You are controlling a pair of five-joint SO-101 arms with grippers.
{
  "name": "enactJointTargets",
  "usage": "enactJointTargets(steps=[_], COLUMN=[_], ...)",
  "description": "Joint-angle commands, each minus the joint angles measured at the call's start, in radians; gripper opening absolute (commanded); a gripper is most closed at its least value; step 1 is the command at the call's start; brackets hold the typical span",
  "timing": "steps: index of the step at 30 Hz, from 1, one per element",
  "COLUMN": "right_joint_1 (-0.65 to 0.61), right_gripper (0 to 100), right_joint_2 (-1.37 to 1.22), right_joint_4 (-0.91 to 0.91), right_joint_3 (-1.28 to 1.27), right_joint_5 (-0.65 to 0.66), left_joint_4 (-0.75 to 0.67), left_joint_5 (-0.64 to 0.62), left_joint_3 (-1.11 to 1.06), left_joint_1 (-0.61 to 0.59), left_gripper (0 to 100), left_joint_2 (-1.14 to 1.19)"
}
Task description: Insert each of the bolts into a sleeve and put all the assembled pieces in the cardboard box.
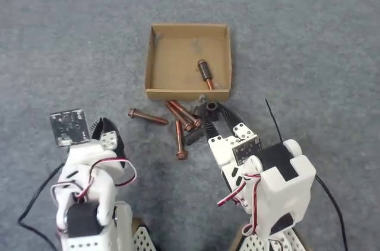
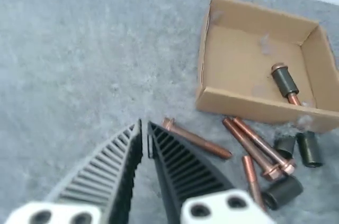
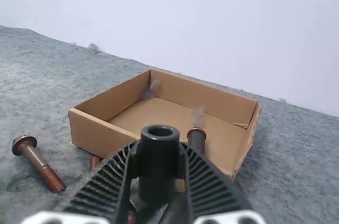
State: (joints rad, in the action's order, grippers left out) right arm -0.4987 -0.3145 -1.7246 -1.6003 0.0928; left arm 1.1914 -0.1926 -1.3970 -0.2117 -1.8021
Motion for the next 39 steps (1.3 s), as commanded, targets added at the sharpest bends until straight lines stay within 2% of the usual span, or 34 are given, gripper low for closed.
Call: enactJointTargets(steps=[1,7,13,26,34,39], right_joint_1=[-0.005,-0.005,-0.016,-0.019,-0.019,-0.019], right_gripper=[0.6,0.6,0.6,0.6,0.6,0.6], right_joint_2=[0.048,0.048,0.048,0.048,0.048,0.048], right_joint_4=[-0.004,-0.002,0.022,0.025,0.025,0.025], right_joint_3=[-0.031,-0.031,-0.029,-0.029,-0.029,-0.029], right_joint_5=[-0.009,-0.009,-0.008,-0.008,-0.008,-0.006], left_joint_4=[0.074,0.173,0.215,0.213,0.206,0.210], left_joint_5=[0.081,0.107,0.098,-0.124,-0.351,-0.465], left_joint_3=[0.160,0.348,0.541,0.794,0.912,1.015], left_joint_1=[0.002,0.003,0.005,0.006,0.011,0.058], left_gripper=[1,1,1,1,1,1], left_joint_2=[-0.020,0.032,0.353,1.005,1.399,1.600])
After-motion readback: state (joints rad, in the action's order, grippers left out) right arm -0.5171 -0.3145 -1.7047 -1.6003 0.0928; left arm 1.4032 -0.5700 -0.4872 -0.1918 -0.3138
